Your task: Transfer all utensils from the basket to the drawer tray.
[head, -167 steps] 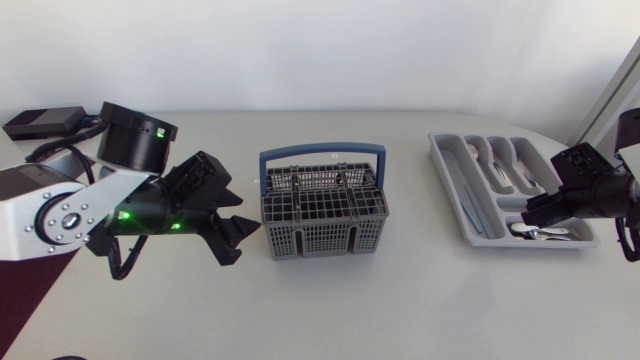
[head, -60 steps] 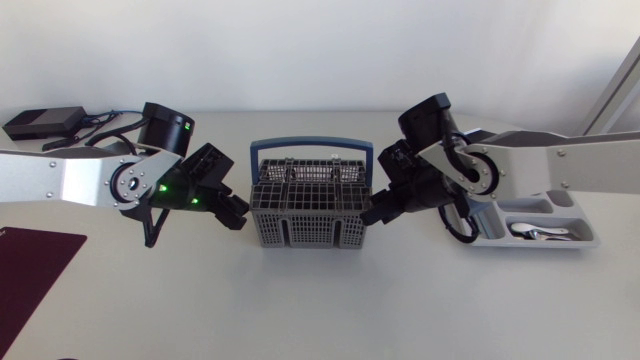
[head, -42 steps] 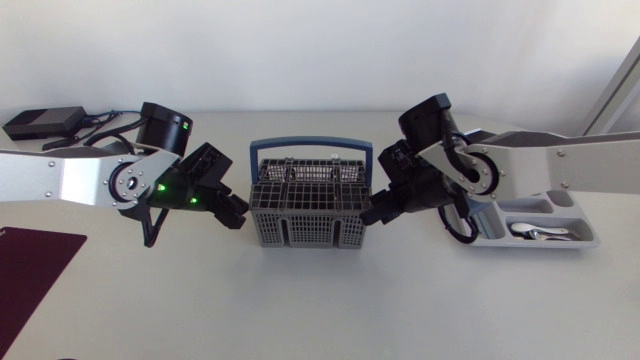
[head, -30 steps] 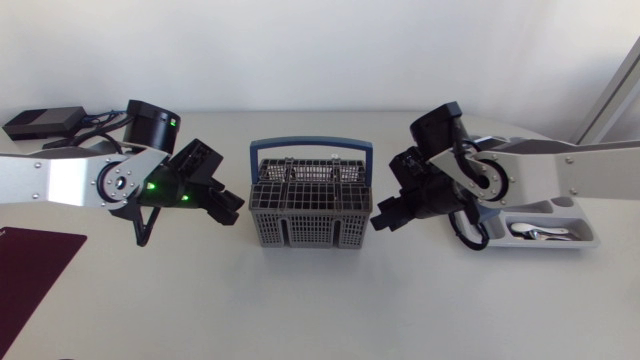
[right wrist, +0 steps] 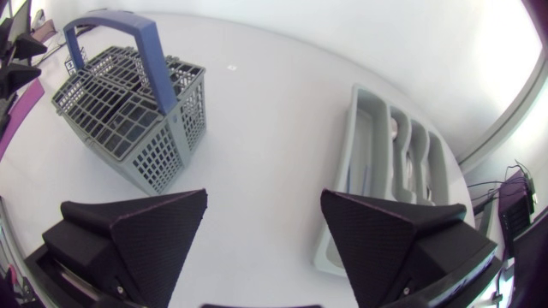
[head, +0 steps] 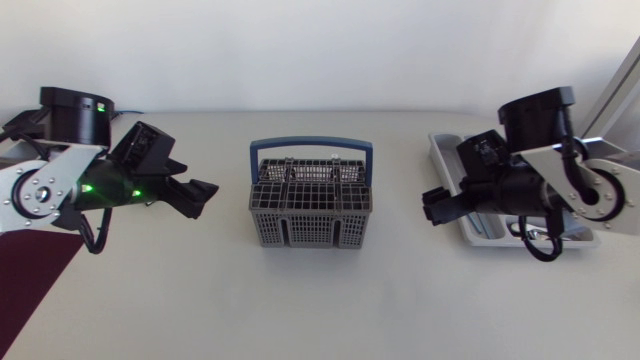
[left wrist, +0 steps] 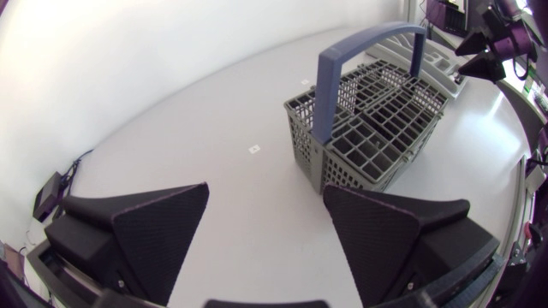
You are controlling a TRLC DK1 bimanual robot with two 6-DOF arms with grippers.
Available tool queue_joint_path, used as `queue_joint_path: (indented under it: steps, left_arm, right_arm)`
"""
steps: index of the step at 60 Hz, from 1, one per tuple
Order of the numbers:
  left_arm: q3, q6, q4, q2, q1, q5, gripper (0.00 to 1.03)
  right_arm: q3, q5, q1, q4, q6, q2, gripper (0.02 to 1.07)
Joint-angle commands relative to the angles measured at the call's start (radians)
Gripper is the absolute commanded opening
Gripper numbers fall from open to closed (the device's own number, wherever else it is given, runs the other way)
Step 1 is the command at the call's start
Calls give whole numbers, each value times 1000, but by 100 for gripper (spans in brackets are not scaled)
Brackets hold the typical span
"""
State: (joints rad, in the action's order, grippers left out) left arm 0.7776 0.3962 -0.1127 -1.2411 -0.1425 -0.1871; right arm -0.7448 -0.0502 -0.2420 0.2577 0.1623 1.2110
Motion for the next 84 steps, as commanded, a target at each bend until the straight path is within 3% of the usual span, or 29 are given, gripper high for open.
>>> queue_joint_path:
  steps: [1, 26, 43, 58, 84]
  left_arm:
    - [-38, -13, -10, 46, 35, -14, 98]
    - [-201, -49, 34, 368, 90, 57, 98]
    - [-308, -62, 54, 554, 110, 57, 98]
    - [-393, -103, 71, 703, 132, 57, 98]
    - [-547, -227, 88, 921, 147, 103, 98]
  right_arm:
    - [47, 0, 36, -9, 36, -76, 102]
    - [153, 18, 155, 54, 178, -372, 102]
    - [243, 19, 268, 28, 160, -539, 102]
    - [338, 8, 269, -22, 158, -716, 102]
    - [524, 27, 257, -130, 11, -943, 102]
